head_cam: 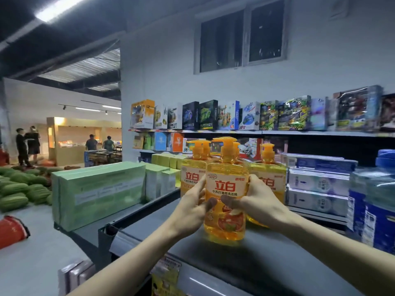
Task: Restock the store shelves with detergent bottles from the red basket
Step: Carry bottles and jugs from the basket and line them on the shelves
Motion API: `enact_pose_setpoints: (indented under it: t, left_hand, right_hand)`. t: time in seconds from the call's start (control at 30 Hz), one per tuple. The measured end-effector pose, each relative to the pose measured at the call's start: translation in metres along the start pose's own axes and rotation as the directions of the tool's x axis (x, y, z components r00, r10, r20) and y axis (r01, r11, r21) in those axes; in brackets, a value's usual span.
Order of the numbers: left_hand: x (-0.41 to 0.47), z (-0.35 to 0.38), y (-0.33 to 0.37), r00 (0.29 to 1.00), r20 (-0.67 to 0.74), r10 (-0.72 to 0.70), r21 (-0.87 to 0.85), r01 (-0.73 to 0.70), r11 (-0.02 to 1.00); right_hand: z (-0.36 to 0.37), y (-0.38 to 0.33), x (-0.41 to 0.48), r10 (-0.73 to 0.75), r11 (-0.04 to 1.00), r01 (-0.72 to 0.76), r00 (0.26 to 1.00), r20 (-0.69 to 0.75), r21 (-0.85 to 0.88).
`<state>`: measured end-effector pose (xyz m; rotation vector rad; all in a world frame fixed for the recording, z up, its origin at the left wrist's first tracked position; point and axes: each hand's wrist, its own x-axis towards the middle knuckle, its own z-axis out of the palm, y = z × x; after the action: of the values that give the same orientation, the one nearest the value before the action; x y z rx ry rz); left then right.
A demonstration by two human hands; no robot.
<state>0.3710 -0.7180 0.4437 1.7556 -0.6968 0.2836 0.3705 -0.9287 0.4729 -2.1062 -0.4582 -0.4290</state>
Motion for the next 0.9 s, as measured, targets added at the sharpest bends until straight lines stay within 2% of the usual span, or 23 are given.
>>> enact_pose_setpoints:
  t: [0.23,0.4,0.6,0.77,0.9]
  left_hand:
    - [0.008,-0.008,-0.014,0.996,0.072,-0.042,-0.018,0.043,0.999]
    - [0.010,-0.022,-0.017,0.990,0.118,-0.078,0.130,0.063,0.990]
    - [0.002,-0.025,-0.023,0.982,0.158,-0.100,0.333,0.043,0.942]
    - [-0.001,-0.019,-0.034,0.984,0.130,-0.124,0.356,0.071,0.932]
    - [-0.001,-0.015,-0.036,0.980,0.128,-0.152,0.347,0.099,0.932]
  right_hand:
    - [0.012,0.002,-0.006,0.048,0.999,-0.049,0.998,-0.048,-0.013]
    - [0.016,0.010,-0.005,0.068,0.997,-0.071,0.993,-0.096,-0.036]
    - [0.020,0.009,-0.001,0.055,0.989,-0.070,0.992,-0.114,-0.134]
    - [0.019,0.002,0.005,0.089,0.971,-0.120,0.984,-0.151,-0.207]
    - [0.023,0.009,0.016,0.091,0.932,-0.156,0.974,-0.205,-0.328]
